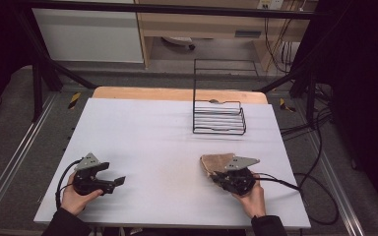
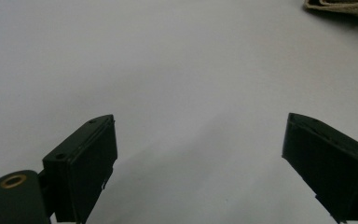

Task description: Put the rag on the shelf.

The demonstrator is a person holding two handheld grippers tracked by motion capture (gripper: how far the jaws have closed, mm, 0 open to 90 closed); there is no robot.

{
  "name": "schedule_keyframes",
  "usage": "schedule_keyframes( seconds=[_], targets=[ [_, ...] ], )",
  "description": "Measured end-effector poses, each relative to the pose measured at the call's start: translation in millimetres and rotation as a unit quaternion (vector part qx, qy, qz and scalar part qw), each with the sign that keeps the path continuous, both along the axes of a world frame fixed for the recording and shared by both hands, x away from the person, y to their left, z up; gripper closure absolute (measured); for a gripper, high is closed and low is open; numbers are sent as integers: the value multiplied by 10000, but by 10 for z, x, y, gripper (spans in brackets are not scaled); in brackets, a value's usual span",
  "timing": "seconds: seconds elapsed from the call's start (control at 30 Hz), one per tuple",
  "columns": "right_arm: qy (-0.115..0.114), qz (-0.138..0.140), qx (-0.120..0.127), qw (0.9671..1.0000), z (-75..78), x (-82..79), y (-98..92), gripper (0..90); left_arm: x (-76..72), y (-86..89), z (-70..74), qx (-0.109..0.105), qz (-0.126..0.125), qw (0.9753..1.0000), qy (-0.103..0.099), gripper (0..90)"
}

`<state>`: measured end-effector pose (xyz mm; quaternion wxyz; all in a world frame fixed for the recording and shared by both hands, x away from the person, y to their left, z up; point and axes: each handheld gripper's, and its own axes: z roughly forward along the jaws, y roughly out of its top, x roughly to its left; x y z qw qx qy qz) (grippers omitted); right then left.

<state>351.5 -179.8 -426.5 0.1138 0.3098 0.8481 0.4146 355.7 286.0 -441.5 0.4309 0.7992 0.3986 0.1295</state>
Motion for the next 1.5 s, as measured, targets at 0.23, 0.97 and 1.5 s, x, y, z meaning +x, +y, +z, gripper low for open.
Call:
schedule_keyframes(
  seconds=[0.23,0.97,1.5],
  targets=[
    [45,262,-113,9996,-40,-210,-20,812,-6,-22,-3,47,-2,10000,38,99],
    [-65,-1132,525,9922,26,-216,-607,377,24,-65,-18,72,-60,9999,127,99],
    [820,-1944,169,9773,-254,-222,-666,675,3,-53,-4,88,-39,9999,119,103]
  ],
)
